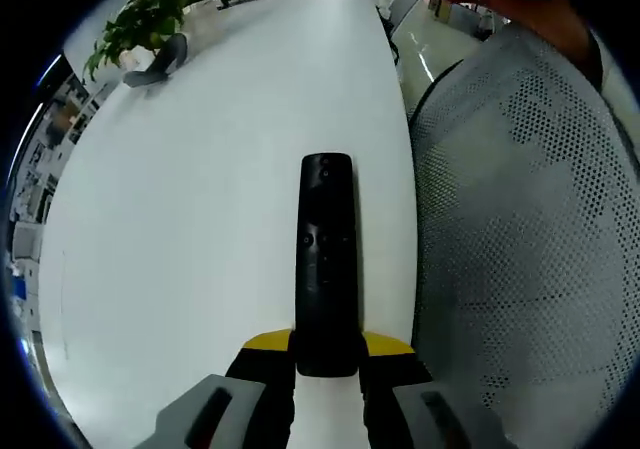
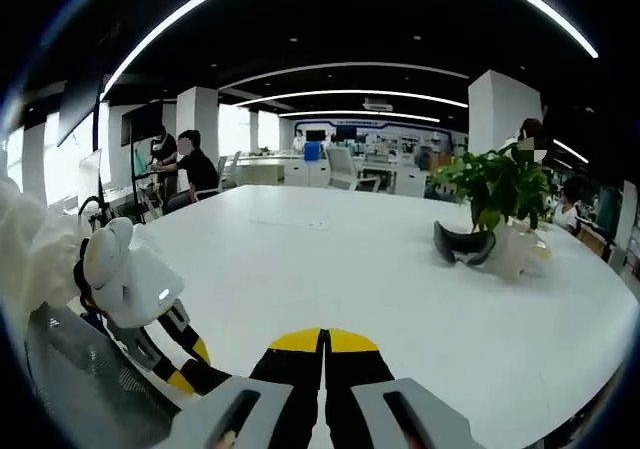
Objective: Press the specified remote control buttons in sequence, fully releasing each button before pressing the next.
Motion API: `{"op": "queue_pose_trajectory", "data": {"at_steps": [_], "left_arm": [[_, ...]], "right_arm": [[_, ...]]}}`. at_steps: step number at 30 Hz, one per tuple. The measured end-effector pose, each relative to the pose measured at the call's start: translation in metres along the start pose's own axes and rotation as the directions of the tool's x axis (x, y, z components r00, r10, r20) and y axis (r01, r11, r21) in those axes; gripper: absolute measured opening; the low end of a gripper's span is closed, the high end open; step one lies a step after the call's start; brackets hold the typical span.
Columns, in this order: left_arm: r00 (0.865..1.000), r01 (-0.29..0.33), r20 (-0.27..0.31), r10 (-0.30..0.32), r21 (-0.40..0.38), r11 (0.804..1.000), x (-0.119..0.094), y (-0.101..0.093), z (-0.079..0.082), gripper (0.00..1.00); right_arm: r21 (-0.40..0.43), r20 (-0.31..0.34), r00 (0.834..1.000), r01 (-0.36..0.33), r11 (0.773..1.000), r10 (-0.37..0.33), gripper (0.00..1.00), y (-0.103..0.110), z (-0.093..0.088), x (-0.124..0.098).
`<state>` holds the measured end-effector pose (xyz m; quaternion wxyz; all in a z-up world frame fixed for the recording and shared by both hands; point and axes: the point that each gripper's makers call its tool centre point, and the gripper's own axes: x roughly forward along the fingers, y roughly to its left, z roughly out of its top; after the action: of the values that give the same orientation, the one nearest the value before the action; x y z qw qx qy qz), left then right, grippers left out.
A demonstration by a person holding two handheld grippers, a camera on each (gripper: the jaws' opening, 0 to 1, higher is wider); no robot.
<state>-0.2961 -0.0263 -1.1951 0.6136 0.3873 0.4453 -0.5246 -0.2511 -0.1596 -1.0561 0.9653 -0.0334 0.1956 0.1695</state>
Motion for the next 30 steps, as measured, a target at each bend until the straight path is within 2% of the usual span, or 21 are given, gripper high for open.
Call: {"op": "queue_pose_trajectory", "data": {"at_steps": [5,8,11,13,15,18,19,20,22,24,26,27,29,30], "left_arm": [[0.999,0.001,0.032,0.000,-0.028,1.000,-0.001,-0.011,-0.001,0.24],[0.998,-0.002,0.060,0.006,-0.067,0.998,-0.001,-0.014,0.000,0.24],[0.996,-0.021,0.089,0.027,-0.070,0.997,-0.001,-0.015,0.000,0.24],[0.991,-0.028,0.128,0.041,-0.106,0.994,-0.001,-0.014,0.000,0.24],[0.985,-0.032,0.167,0.050,-0.108,0.994,-0.002,-0.015,0.001,0.24],[0.967,-0.034,0.244,0.078,-0.179,0.983,-0.002,-0.014,0.002,0.25],[0.957,-0.037,0.277,0.091,-0.195,0.980,-0.003,-0.014,0.003,0.25],[0.949,-0.032,0.300,0.096,-0.213,0.976,-0.004,-0.014,0.003,0.25],[0.941,-0.026,0.323,0.100,-0.226,0.974,-0.004,-0.013,0.002,0.25],[0.928,-0.023,0.357,0.105,-0.227,0.974,-0.004,-0.013,0.002,0.25],[0.917,-0.011,0.384,0.107,-0.243,0.970,-0.005,-0.013,0.002,0.25],[0.915,-0.008,0.389,0.105,-0.243,0.970,-0.004,-0.013,0.002,0.25],[0.912,-0.010,0.395,0.106,-0.239,0.971,-0.004,-0.013,0.003,0.25],[0.910,-0.013,0.401,0.107,-0.230,0.973,-0.004,-0.014,0.003,0.25]], "right_arm": [[0.052,-0.015,0.999,-0.040,0.998,0.041,0.00,0.003,0.000,0.002],[0.049,-0.044,0.996,-0.078,0.996,0.080,0.00,0.011,-0.002,0.005],[0.074,-0.123,0.976,-0.173,0.982,0.182,0.00,0.027,-0.009,0.008],[0.059,-0.144,0.968,-0.196,0.979,0.203,0.00,0.030,-0.010,0.012],[0.050,-0.173,0.962,-0.204,0.978,0.210,0.00,0.031,-0.010,0.019],[0.048,-0.244,0.942,-0.225,0.973,0.229,0.00,0.031,-0.019,0.028],[0.054,-0.308,0.923,-0.225,0.973,0.230,0.00,0.029,-0.030,0.034],[0.050,-0.341,0.910,-0.234,0.971,0.237,0.00,0.028,-0.038,0.039],[0.059,-0.378,0.897,-0.223,0.973,0.229,0.00,0.024,-0.047,0.044],[0.092,-0.384,0.884,-0.251,0.964,0.267,0.00,0.027,-0.053,0.049],[0.145,-0.406,0.870,-0.241,0.960,0.280,0.00,0.027,-0.064,0.052],[0.187,-0.439,0.848,-0.238,0.953,0.297,0.00,0.028,-0.075,0.049],[0.268,-0.476,0.819,-0.212,0.940,0.320,0.00,0.029,-0.082,0.046],[0.277,-0.463,0.825,-0.213,0.937,0.324,0.00,0.029,-0.080,0.047]]}}
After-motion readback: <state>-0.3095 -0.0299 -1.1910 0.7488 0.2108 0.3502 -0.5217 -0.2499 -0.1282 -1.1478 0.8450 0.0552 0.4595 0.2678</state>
